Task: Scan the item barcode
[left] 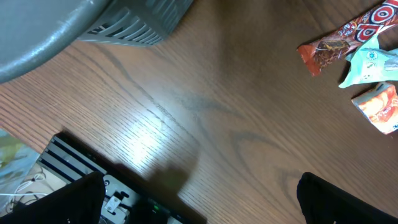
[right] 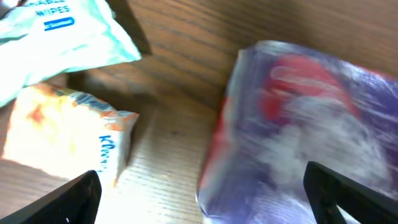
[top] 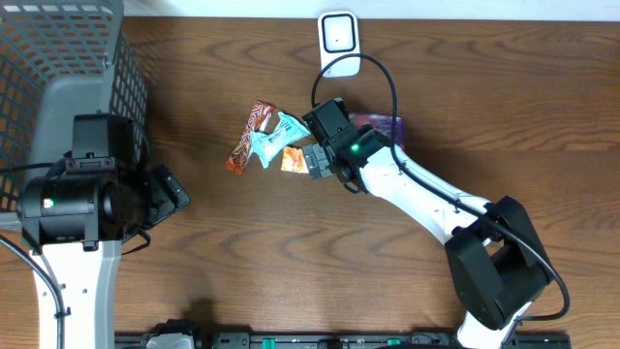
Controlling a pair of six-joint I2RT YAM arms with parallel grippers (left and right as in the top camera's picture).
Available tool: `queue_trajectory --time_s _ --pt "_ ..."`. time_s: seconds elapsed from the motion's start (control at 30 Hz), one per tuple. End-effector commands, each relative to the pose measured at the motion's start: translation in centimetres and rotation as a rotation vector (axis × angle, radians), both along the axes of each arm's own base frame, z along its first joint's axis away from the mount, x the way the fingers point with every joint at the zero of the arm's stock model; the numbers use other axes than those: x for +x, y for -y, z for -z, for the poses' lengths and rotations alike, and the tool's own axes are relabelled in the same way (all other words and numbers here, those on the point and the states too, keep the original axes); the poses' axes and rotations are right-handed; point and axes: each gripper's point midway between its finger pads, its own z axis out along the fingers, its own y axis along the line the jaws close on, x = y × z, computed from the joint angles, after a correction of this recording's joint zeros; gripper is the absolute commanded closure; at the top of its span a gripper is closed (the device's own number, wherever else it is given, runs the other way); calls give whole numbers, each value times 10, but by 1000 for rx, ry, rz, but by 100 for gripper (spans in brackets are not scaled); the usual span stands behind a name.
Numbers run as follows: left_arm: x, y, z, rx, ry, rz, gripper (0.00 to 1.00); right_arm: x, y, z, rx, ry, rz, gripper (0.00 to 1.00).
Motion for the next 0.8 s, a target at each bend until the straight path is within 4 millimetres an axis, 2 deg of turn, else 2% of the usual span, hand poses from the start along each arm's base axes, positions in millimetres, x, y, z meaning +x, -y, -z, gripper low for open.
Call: queue_trajectory --time_s 0.0,0.2,0.33,0.47,0.53,0.77 --pt "-2 -4 1 13 -9 -18 2 9 -13 -16 112 -10 8 1" --pt "-2 -4 1 12 -9 -18 2 18 -26 -34 253 -51 -28 1" --pt "-2 -4 1 12 -8 -18 2 24 -20 -38 308 -78 -22 1" --pt "-2 -4 1 12 -8 -19 2 31 8 -34 309 -110 39 1" --pt "-2 -4 1 12 -8 -19 2 35 32 -29 295 -135 94 1" --pt "-2 -4 1 12 -8 -19 2 36 87 -18 264 -204 219 1"
